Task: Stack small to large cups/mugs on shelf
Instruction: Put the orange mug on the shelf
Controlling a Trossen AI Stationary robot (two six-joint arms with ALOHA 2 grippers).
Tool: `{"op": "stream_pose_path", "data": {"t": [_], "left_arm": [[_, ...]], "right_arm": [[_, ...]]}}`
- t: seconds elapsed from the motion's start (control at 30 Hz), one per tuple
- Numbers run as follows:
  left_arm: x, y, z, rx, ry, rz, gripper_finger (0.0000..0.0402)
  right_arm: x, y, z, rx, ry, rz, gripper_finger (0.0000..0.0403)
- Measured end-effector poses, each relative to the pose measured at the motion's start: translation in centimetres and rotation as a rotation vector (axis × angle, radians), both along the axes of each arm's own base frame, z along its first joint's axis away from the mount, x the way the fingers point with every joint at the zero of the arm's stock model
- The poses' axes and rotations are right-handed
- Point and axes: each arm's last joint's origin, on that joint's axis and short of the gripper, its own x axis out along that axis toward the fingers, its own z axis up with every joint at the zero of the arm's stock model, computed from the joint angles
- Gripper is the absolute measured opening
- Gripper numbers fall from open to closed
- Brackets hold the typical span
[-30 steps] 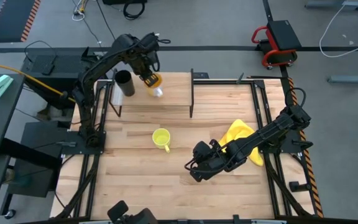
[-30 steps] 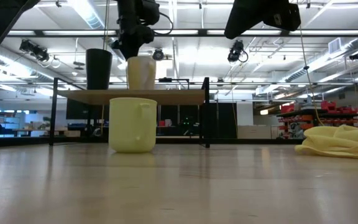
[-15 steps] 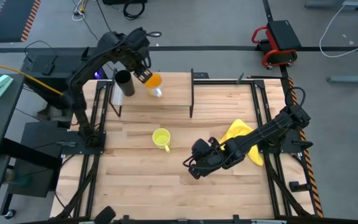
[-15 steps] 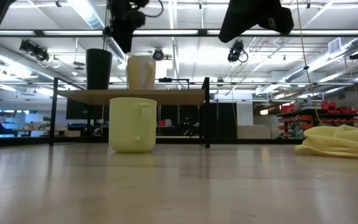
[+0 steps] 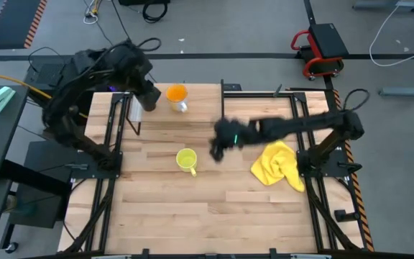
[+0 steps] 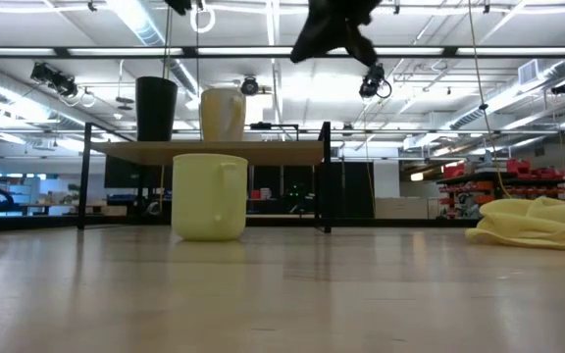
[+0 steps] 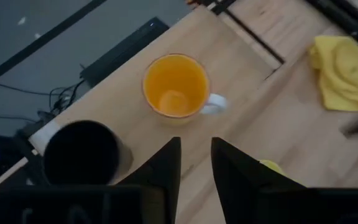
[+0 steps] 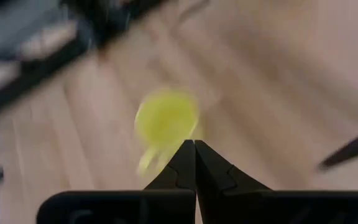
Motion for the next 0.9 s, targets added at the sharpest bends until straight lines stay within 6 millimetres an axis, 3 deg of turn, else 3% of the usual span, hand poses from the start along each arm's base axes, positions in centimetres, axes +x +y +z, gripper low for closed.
{"op": "stream_pose_path", "data": {"t": [0.13,0.33,0.5,0.73,0.9], "left_arm": [[0.1,-2.2,0.5,0.015,-0.030,-0.024,0.0085],[1.5,-5.0,0.2,0.028,-0.009,-0.173,0.0074],[2.6,-6.8,-0.9,0.111,0.070,-0.208,0.0071],[3.7,-7.8,-6.0,0.127,0.241,-0.153,0.0074],[5.0,-7.9,-9.9,0.107,0.173,-0.025,0.0065]], "right_arm": [[-0.1,-5.7,2.4,0.021,-0.175,0.003,0.0002],[0.0,-11.1,1.8,0.069,-0.213,-0.043,0.0001],[1.4,-13.0,0.9,0.100,-0.292,-0.005,0.0000],[1.9,-14.6,0.2,0.081,-0.324,-0.003,0.0000],[1.4,-15.9,0.2,0.048,-0.318,0.017,0.0000]]}}
